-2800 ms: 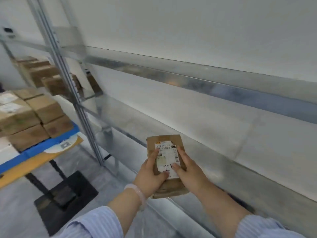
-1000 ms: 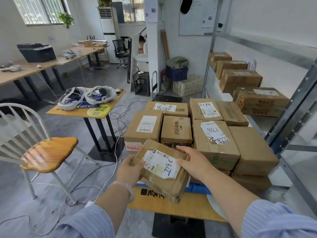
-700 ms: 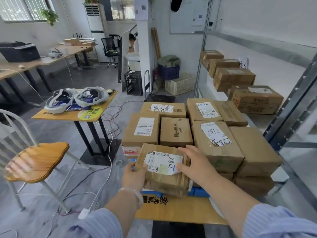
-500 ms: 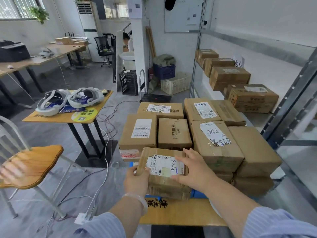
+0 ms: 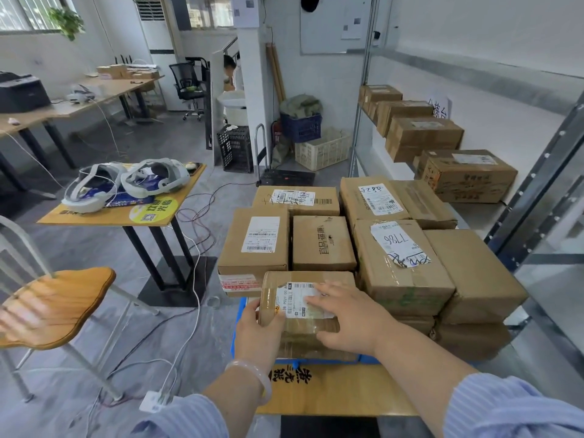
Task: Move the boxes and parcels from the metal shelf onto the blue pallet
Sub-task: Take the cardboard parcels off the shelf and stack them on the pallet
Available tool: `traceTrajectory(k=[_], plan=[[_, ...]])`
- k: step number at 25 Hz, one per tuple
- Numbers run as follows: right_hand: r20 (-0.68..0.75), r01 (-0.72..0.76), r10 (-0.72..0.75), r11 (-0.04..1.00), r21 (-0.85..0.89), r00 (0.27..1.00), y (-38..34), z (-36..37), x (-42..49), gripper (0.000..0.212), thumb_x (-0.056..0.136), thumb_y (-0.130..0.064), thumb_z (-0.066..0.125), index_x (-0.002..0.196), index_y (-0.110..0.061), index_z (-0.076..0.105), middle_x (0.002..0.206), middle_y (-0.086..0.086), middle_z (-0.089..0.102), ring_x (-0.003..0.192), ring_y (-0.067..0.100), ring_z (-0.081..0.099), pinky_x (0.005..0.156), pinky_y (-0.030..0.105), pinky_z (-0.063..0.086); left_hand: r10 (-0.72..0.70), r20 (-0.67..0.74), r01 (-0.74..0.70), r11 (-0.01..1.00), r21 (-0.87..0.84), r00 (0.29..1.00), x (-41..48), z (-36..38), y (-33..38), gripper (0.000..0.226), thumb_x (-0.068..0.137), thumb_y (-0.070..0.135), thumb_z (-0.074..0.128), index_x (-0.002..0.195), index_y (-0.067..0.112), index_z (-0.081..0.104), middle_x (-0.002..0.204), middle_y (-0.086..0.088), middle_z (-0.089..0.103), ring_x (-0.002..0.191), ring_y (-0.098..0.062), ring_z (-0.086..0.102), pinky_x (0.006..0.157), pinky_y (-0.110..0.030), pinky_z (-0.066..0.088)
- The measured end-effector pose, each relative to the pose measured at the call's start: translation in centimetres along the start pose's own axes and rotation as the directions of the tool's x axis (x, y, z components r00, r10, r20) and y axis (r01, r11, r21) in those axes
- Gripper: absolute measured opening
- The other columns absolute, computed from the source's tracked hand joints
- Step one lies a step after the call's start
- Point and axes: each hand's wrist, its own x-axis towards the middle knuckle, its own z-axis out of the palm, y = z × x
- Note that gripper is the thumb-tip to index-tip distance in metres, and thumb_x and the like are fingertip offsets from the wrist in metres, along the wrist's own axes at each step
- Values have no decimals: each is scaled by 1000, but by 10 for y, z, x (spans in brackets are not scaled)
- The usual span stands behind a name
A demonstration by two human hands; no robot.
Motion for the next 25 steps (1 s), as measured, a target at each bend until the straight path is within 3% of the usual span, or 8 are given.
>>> traceTrajectory(k=[4, 11, 13, 15, 17, 22, 25], plan=[[-34, -12, 11, 1000, -27, 999, 2, 1, -4, 73, 82, -49, 50, 149, -39, 25, 160, -9, 14, 145, 11, 5, 114, 30, 1, 9, 41, -10, 1000, 23, 999, -1, 1, 1, 36, 86, 28, 68, 115, 37, 49, 105, 10, 61, 90, -9, 64, 73, -31, 55], [-37, -35, 33, 997, -69, 999, 2, 5, -7, 74, 87, -43, 56, 150, -38, 17, 160, -6, 9, 146, 13, 0, 117, 34, -4, 41, 107, -48, 997, 65, 993, 0, 0, 4, 43, 87, 29, 67, 127, 34, 51, 108, 12, 65, 91, -7, 65, 61, -19, 51], [-46, -46, 43, 996, -71, 998, 1, 6, -7, 76, 86, -47, 56, 150, -39, 14, 160, -7, 8, 146, 13, 0, 117, 34, -4, 56, 122, -67, 994, 89, 991, 1, -2, 4, 48, 86, 30, 67, 131, 34, 49, 111, 12, 64, 93, -7, 64, 66, -21, 53], [-53, -65, 62, 996, -61, 997, -1, 6, -7, 81, 85, -55, 56, 150, -41, 11, 161, -8, 5, 146, 12, -1, 117, 34, -4, 64, 137, -78, 992, 98, 988, 2, -5, 5, 59, 85, 31, 69, 138, 33, 43, 123, 9, 58, 105, -11, 60, 82, -32, 55], [-62, -77, 74, 996, -53, 995, -2, 6, -6, 85, 82, -62, 56, 150, -42, 9, 161, -9, 3, 145, 12, -1, 116, 34, -4, 73, 125, -94, 981, 171, 989, 5, -8, 8, 68, 85, 34, 69, 144, 33, 35, 138, 6, 46, 122, -17, 48, 99, -40, 47], [-75, -91, 88, 995, -39, 993, -9, 1, -1, 89, 78, -73, 50, 149, -44, 6, 161, -11, 0, 146, 11, -2, 116, 35, -4, 349, 80, -346, 824, 449, 934, 25, -25, 31, 64, 89, 39, 60, 146, 33, 33, 150, 3, 32, 139, -19, 23, 115, -39, 22], [-64, -124, 121, 992, -36, 991, -12, -2, 1, 89, 76, -79, 43, 149, -44, 6, 161, -9, -1, 146, 13, -2, 117, 35, -4, 410, 198, -436, 643, 630, 890, 50, -33, 49, 60, 93, 47, 49, 148, 36, 26, 156, 4, 24, 141, -21, 17, 114, -37, 13]])
